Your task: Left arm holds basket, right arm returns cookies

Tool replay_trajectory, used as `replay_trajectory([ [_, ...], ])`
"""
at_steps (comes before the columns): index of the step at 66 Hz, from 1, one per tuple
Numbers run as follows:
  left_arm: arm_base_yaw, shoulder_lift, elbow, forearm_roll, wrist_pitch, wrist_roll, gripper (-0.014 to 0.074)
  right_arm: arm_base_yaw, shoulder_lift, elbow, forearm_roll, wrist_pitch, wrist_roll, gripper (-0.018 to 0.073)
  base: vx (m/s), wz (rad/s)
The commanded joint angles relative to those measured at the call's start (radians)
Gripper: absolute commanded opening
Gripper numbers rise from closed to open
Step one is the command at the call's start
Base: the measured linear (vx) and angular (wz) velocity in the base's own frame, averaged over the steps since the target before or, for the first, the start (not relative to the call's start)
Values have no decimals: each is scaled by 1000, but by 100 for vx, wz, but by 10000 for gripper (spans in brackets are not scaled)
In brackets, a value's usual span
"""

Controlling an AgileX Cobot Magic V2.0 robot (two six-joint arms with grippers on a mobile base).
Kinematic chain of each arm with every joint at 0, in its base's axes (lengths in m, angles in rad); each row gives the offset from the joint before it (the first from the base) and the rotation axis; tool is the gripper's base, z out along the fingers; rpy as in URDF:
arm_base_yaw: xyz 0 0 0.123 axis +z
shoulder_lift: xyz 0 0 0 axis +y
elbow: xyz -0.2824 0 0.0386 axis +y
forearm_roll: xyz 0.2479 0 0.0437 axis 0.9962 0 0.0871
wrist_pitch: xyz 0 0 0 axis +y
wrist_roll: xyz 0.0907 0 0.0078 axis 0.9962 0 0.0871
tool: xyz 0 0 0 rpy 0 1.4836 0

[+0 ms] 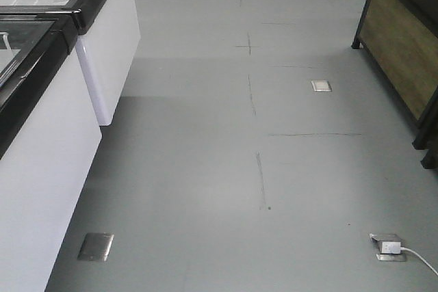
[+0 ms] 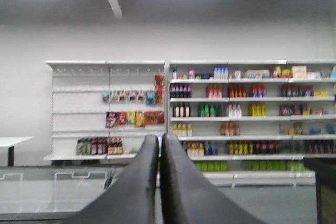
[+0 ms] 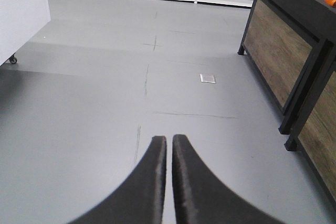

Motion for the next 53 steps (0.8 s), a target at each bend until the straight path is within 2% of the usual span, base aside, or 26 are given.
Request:
replay_trajectory([
  [1, -2, 131, -163, 68, 84, -2, -3, -5, -12, 16, -9, -71, -8, 4, 0, 0],
  [15, -2, 326, -335, 75, 223, -3, -3, -5, -12, 16, -9, -71, -8, 4, 0, 0],
  [30, -2, 432, -341, 72, 156, -7, -1, -5, -12, 16, -9, -71, -8, 4, 0, 0],
  [37, -2, 463, -341, 72, 106, -47, 12, -5, -12, 16, -9, -69, -8, 4, 0, 0],
  [42, -2, 470, -341, 72, 86, -93, 38, -5, -12, 16, -9, -71, -8, 4, 0, 0],
  [49, -2, 476, -341, 72, 75, -95, 113, -5, -12, 16, -9, -71, -8, 4, 0, 0],
  [53, -2, 476, -341, 72, 75, -94, 184, -5, -12, 16, -9, -71, -8, 4, 0, 0],
])
